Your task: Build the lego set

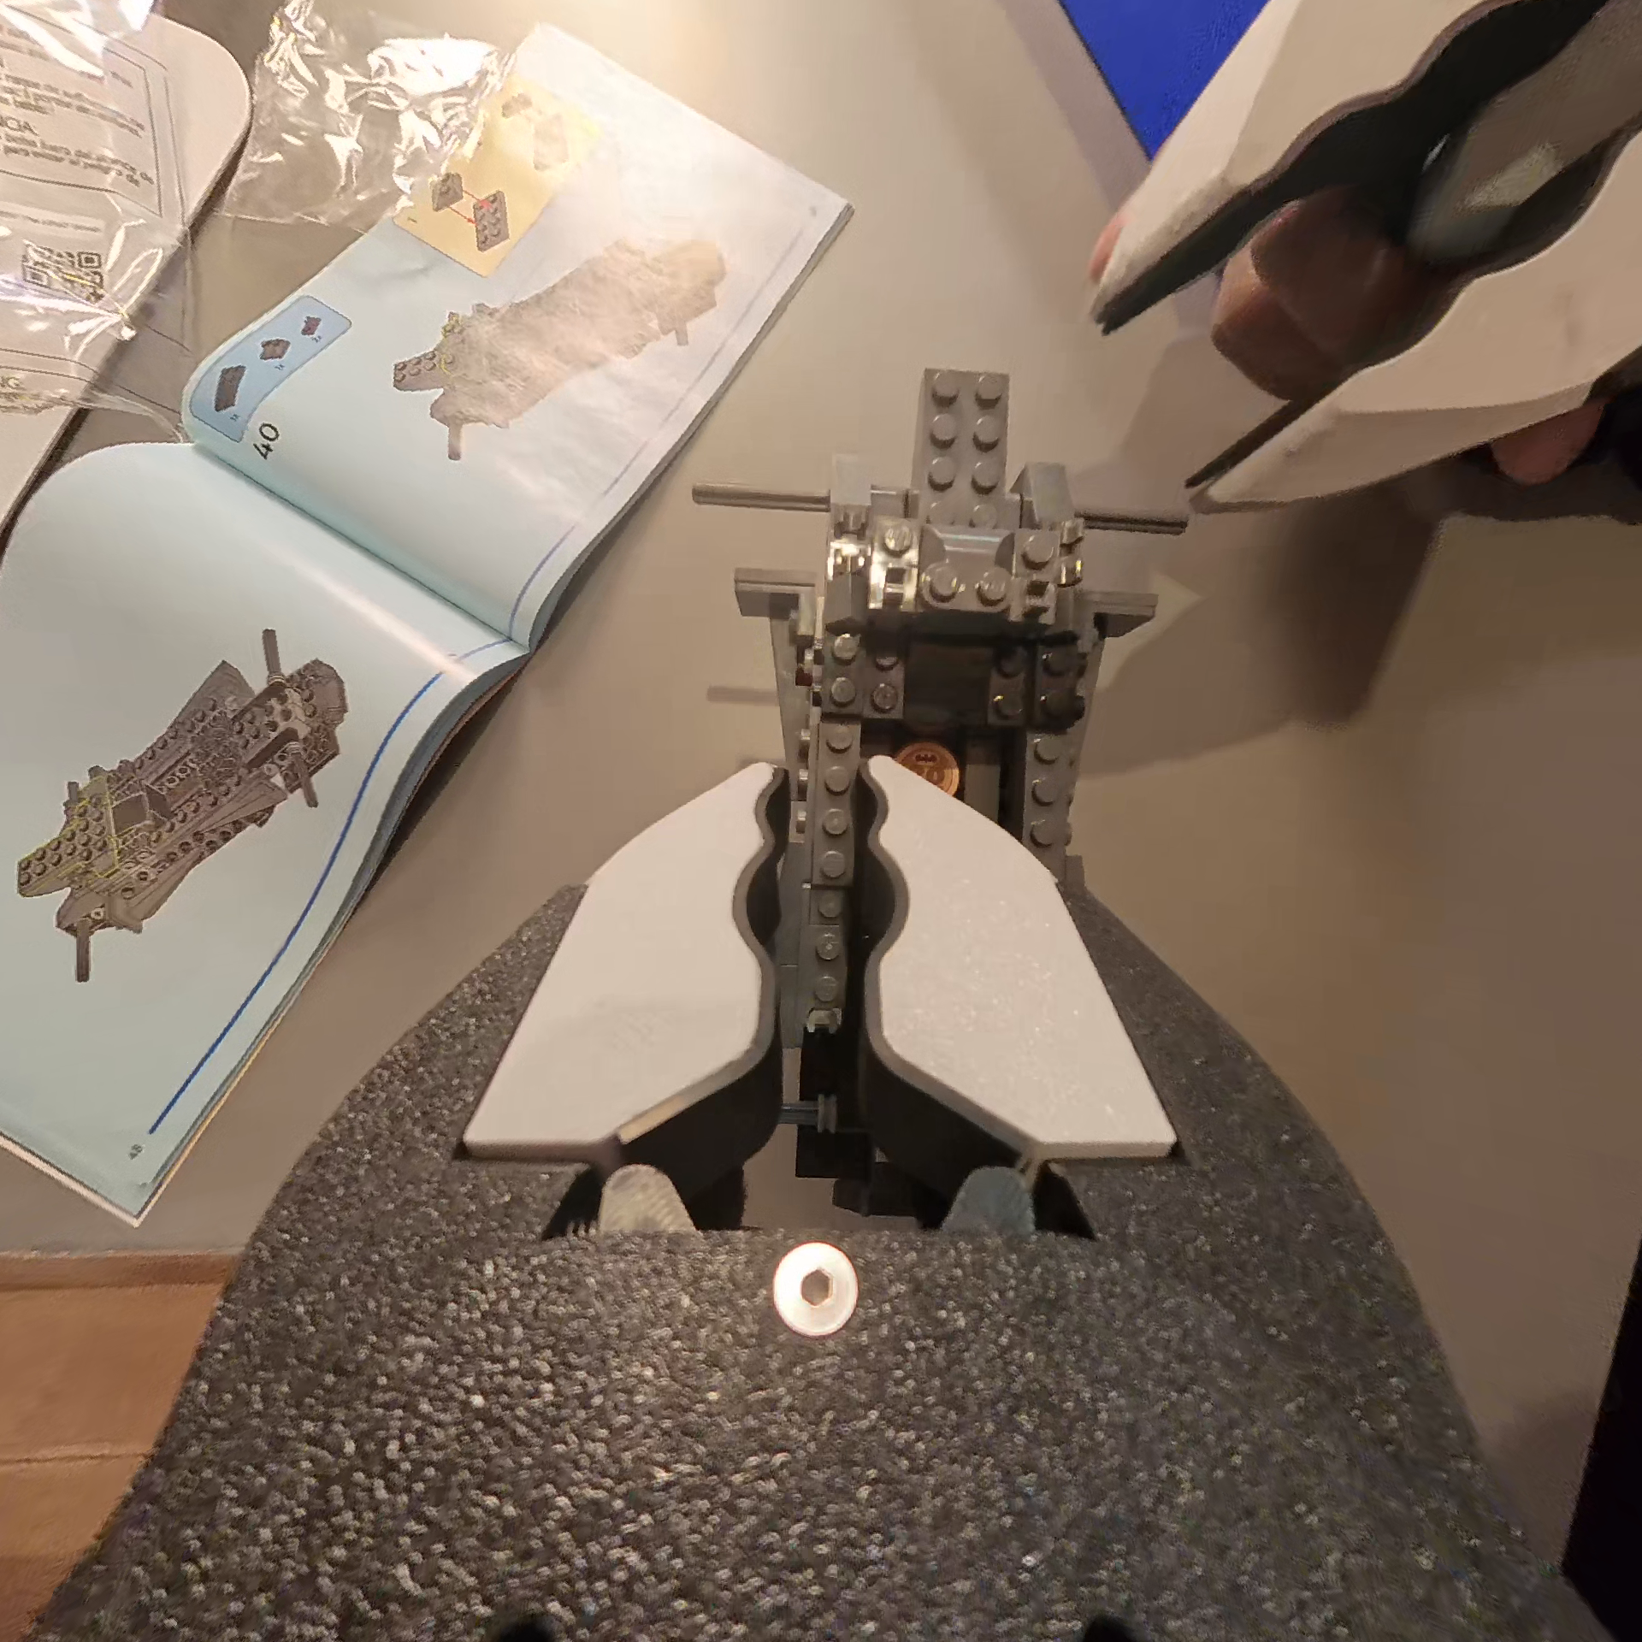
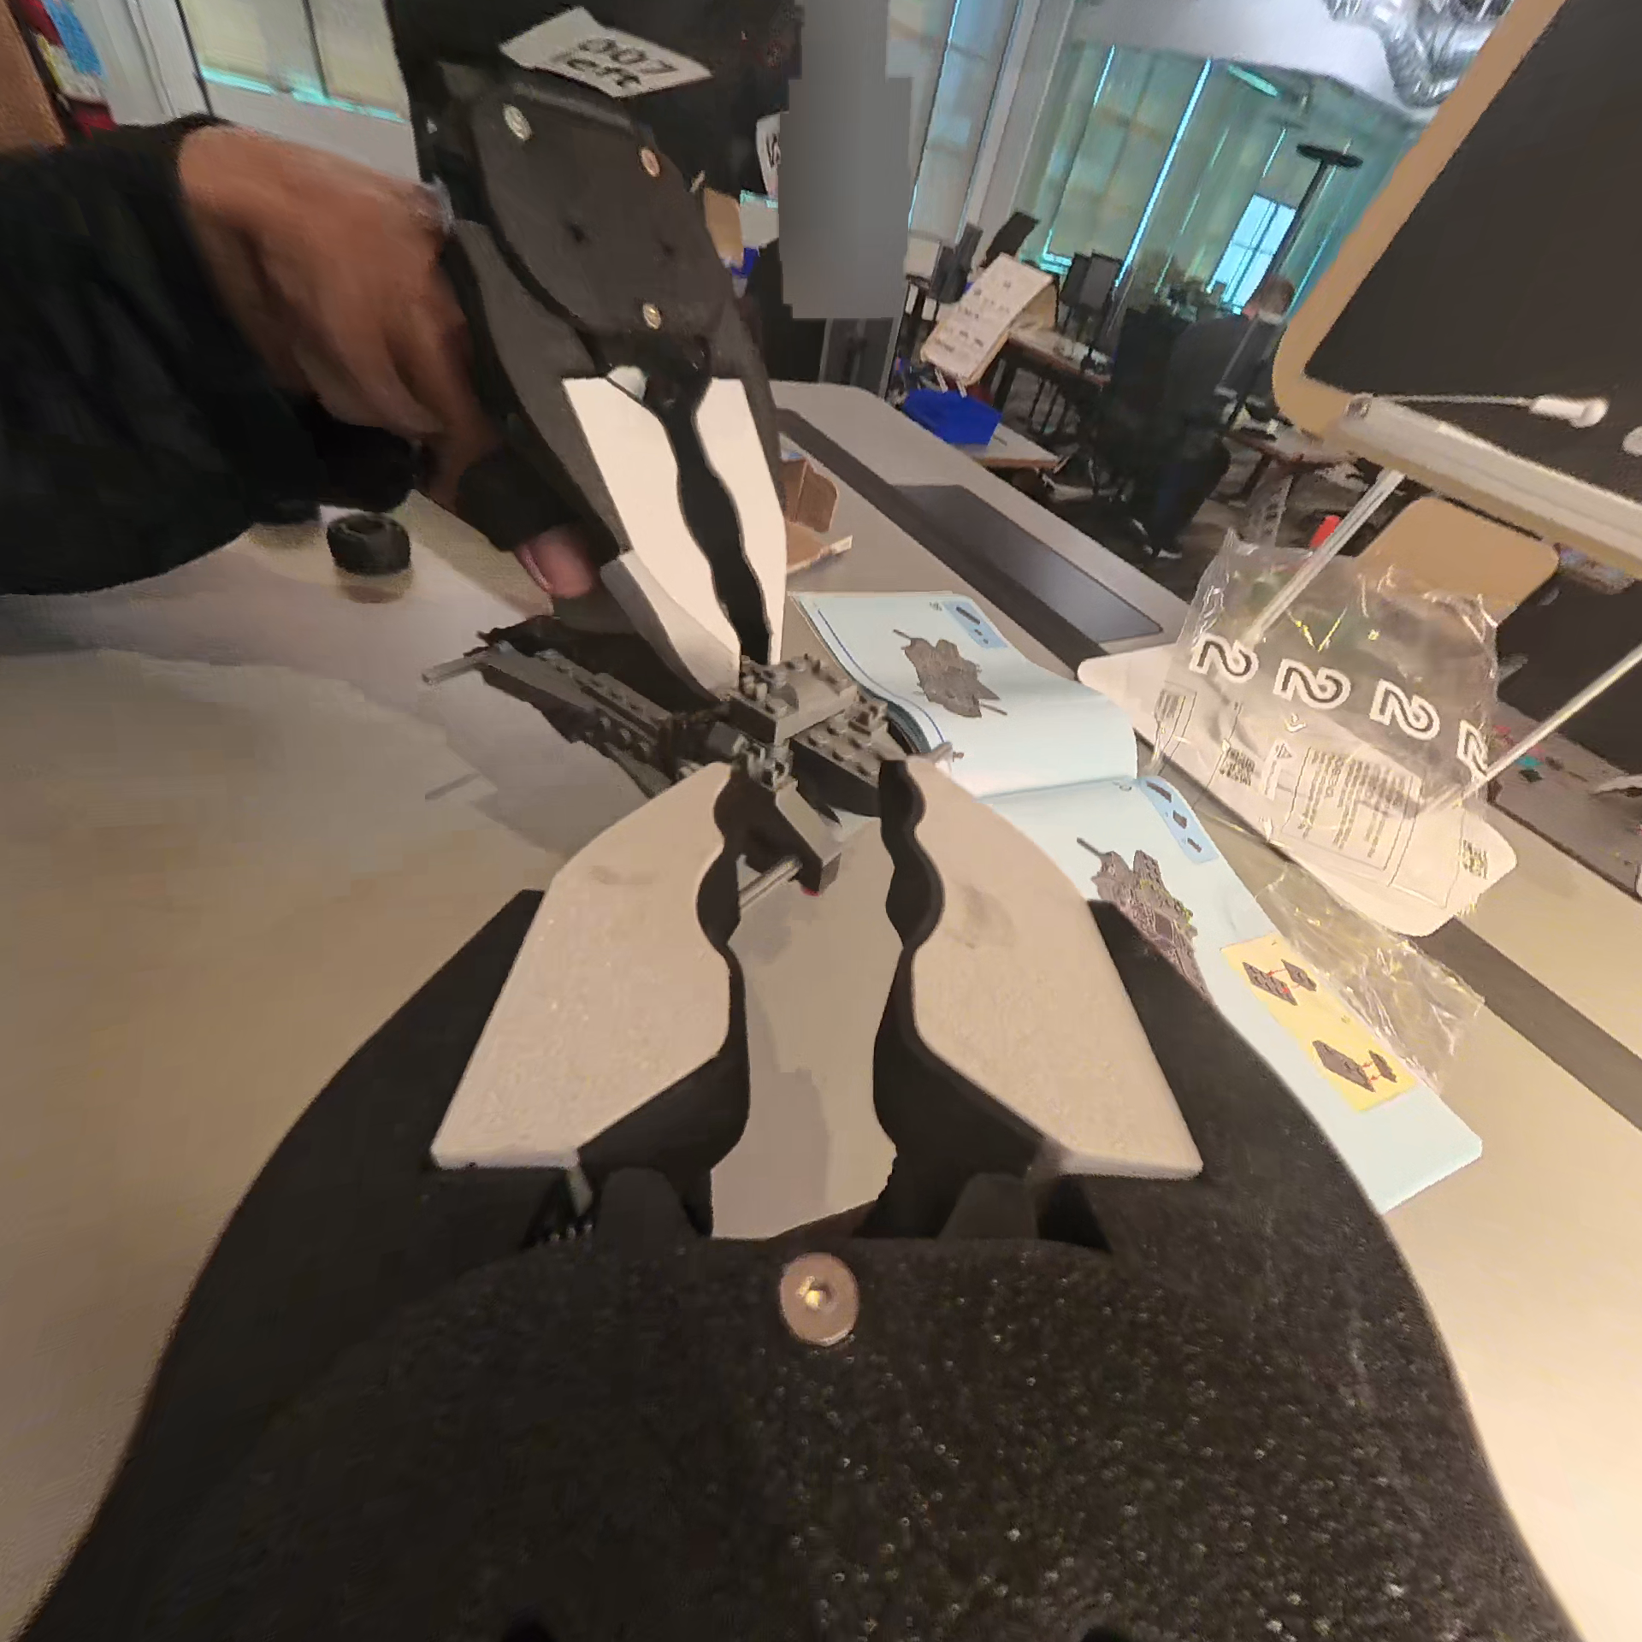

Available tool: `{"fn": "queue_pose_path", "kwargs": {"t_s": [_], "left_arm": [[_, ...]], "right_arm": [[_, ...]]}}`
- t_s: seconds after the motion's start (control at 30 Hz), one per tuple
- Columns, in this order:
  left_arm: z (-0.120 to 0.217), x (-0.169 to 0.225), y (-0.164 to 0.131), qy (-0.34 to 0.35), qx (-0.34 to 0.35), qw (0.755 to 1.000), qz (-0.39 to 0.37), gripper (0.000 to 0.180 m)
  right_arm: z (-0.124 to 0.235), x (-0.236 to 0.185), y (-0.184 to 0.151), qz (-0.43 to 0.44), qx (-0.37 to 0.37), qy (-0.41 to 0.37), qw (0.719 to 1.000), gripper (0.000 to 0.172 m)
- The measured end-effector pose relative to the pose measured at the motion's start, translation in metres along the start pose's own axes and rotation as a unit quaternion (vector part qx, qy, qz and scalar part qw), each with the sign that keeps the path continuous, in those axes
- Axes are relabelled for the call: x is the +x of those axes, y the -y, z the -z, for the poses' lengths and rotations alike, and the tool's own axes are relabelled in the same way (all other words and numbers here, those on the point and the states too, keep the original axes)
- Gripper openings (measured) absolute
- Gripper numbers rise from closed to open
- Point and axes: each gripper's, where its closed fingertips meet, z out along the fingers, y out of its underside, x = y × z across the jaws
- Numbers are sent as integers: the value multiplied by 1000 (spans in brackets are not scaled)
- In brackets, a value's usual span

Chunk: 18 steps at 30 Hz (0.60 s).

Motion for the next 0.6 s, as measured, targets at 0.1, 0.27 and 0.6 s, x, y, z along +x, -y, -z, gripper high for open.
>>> {"fn": "queue_pose_path", "kwargs": {"t_s": [0.1, 0.27, 0.6], "left_arm": [[11, -9, 6, 9, -3, 1000, 0, 14], [33, -20, 20, 14, -1, 1000, 2, 14], [89, -19, 62, 12, 7, 1000, -24, 14]], "right_arm": [[4, -5, 12, 2, 33, 4, 999, 29], [9, -23, 27, -42, 79, 11, 996, 28], [-23, -37, 35, -243, 145, 27, 959, 33]]}}
